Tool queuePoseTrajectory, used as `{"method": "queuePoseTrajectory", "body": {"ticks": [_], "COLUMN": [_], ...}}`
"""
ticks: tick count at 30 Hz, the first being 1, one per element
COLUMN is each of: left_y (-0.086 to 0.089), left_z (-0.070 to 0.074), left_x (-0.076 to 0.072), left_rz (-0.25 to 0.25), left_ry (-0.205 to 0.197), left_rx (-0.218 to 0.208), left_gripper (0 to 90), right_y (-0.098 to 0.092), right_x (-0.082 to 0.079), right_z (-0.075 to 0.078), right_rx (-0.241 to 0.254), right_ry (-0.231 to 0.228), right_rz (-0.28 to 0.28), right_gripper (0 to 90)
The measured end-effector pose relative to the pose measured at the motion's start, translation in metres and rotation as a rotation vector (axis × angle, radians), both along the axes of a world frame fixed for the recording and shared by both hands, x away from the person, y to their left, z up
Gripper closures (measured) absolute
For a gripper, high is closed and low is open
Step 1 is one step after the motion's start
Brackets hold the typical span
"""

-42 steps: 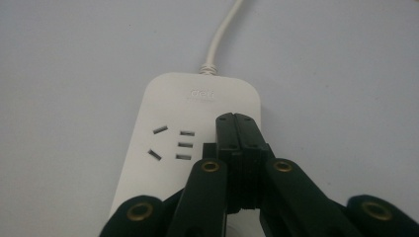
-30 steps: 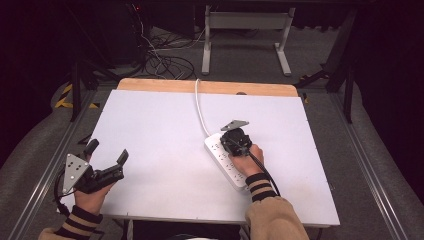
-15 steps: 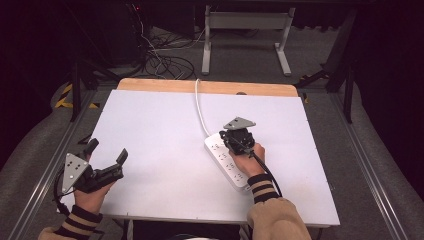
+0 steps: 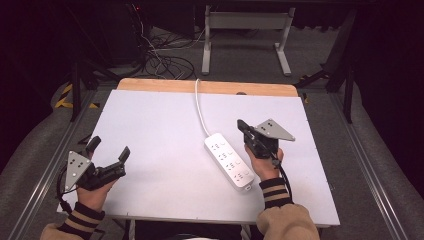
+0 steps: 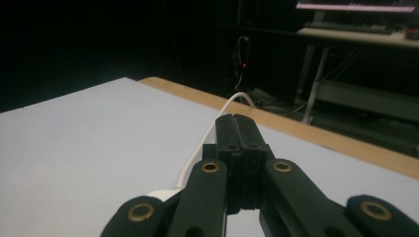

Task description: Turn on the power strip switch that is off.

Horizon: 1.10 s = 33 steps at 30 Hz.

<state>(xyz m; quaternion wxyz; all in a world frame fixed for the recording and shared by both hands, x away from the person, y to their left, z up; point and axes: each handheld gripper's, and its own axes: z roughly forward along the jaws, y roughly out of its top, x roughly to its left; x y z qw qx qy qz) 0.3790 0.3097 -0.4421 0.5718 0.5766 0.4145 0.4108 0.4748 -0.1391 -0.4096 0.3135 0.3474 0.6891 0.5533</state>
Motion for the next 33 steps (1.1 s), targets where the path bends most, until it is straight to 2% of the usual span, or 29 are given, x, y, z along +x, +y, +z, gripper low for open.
{"method": "queuePoseTrajectory", "body": {"ticks": [3, 5, 7, 10, 12, 15, 18, 23, 29, 31, 33], "left_y": [-0.001, -0.001, -0.001, 0.0, 0.001, 0.001, 0.0, 0.001, 0.0, 0.0, 0.0], "left_z": [0.001, 0.001, 0.001, 0.001, 0.002, 0.002, 0.002, 0.002, 0.003, 0.003, 0.003], "left_x": [0.0, 0.0, 0.0, 0.0, 0.0, -0.001, -0.001, 0.0, 0.001, 0.001, 0.001], "left_rz": [0.003, 0.005, 0.01, 0.024, 0.025, 0.028, 0.031, 0.027, 0.025, 0.026, 0.024], "left_ry": [-0.006, -0.01, -0.016, -0.022, -0.021, -0.025, -0.031, -0.027, -0.031, -0.03, -0.03], "left_rx": [0.001, 0.004, 0.005, 0.003, -0.001, -0.003, 0.0, -0.001, 0.0, 0.0, -0.001], "left_gripper": [3.3, 3.4, 3.4, 3.6, 3.6, 3.7, 3.8, 3.8, 3.9, 3.9, 3.9], "right_y": [-0.016, -0.029, -0.044, -0.063, -0.073, -0.087, -0.097, -0.1, -0.098, -0.099, -0.098], "right_x": [-0.012, -0.019, -0.026, -0.039, -0.047, -0.056, -0.059, -0.059, -0.06, -0.06, -0.06], "right_z": [0.001, 0.004, 0.004, -0.002, -0.006, -0.01, -0.01, -0.013, -0.017, -0.017, -0.017], "right_rx": [0.033, 0.06, 0.114, 0.162, 0.165, 0.197, 0.233, 0.225, 0.205, 0.202, 0.2], "right_ry": [-0.07, -0.113, -0.154, -0.238, -0.281, -0.321, -0.344, -0.348, -0.346, -0.351, -0.345], "right_rz": [-0.017, -0.053, -0.077, -0.111, -0.136, -0.185, -0.228, -0.255, -0.253, -0.259, -0.261], "right_gripper": [90.0, 90.0, 90.0, 90.0, 90.0, 90.0, 90.0, 90.0, 89.3, 83.0, 66.5]}}
